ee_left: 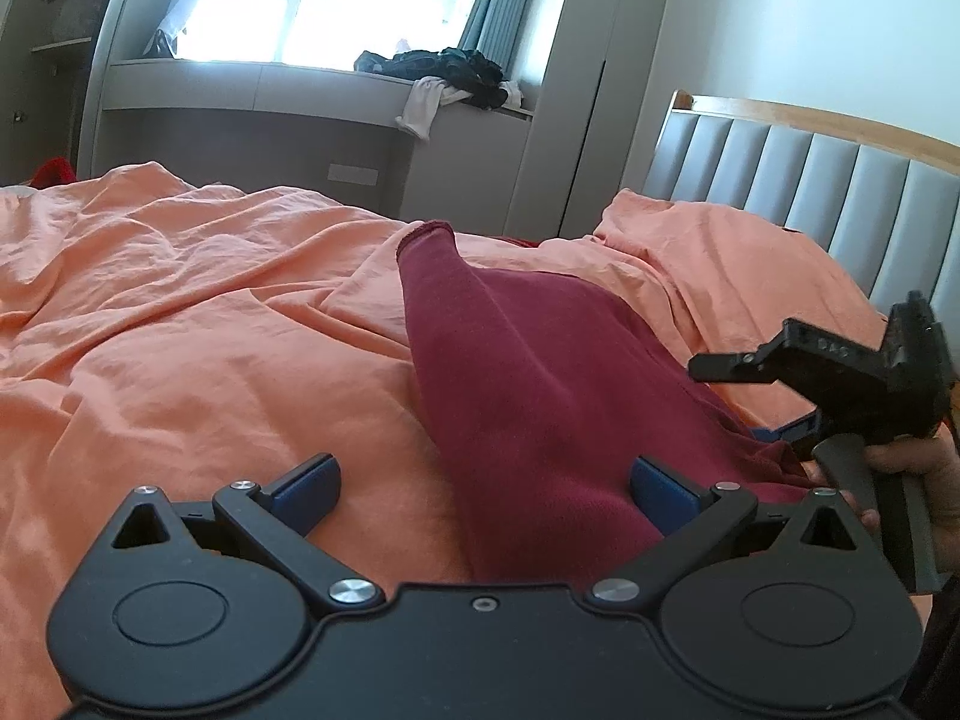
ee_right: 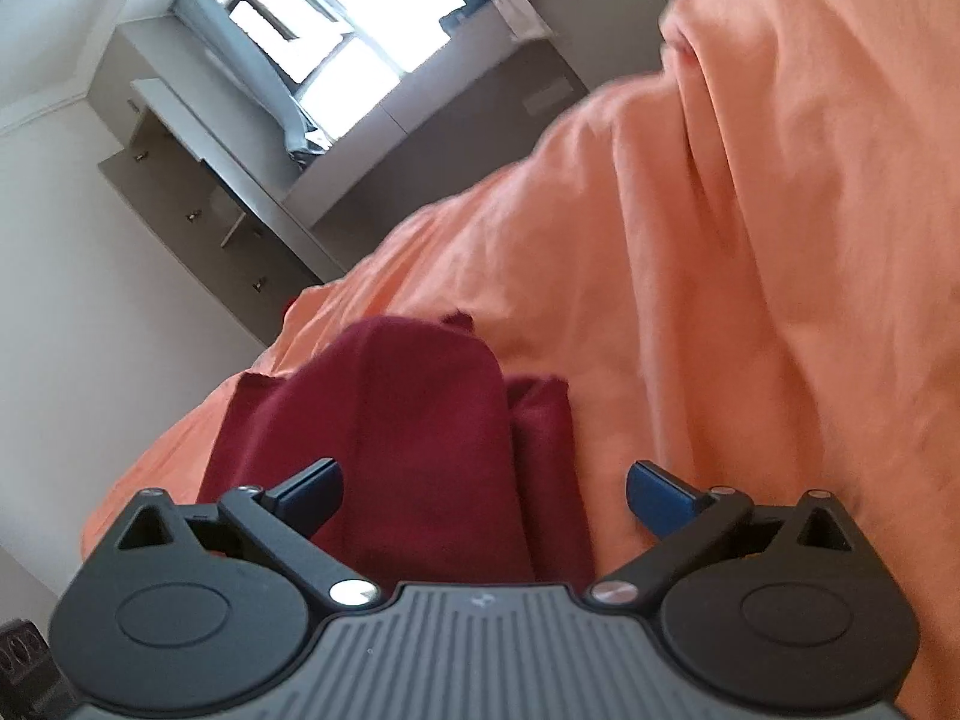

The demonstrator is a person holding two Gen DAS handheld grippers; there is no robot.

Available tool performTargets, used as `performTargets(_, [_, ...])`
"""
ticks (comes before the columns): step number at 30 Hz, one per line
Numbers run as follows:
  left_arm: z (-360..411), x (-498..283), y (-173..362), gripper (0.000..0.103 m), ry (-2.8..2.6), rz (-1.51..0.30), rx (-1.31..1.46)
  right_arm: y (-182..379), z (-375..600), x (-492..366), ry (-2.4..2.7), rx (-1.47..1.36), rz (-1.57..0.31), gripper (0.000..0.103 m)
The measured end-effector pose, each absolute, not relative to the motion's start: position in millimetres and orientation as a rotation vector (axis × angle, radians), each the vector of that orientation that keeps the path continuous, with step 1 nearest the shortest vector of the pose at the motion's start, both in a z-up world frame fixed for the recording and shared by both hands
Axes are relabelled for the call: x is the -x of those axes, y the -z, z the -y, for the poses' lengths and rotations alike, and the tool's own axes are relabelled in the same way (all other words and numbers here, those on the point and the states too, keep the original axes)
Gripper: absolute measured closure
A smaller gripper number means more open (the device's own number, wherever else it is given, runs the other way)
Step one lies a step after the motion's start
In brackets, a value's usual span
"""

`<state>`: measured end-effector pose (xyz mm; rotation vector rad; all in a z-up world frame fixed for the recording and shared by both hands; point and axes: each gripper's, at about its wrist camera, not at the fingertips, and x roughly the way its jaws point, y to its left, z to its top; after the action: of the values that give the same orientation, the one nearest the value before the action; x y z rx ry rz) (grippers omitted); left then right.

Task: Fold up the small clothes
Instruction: 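Lower the right gripper onto the folded shirt's edge and close it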

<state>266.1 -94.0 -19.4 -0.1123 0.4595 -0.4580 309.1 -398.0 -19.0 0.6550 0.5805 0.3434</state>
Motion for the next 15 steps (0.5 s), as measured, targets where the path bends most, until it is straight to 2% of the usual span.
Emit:
performTargets(9, [93,-266,20,0.000,0.457,-0.456,0.117,28,396,-300,-0.372,-0.653,-0.589,0.000])
performTargets(15, [93,-266,20,0.000,0.455,-0.457,0.116,22,383,-298,-0.346,-0.555,-0.580,0.008])
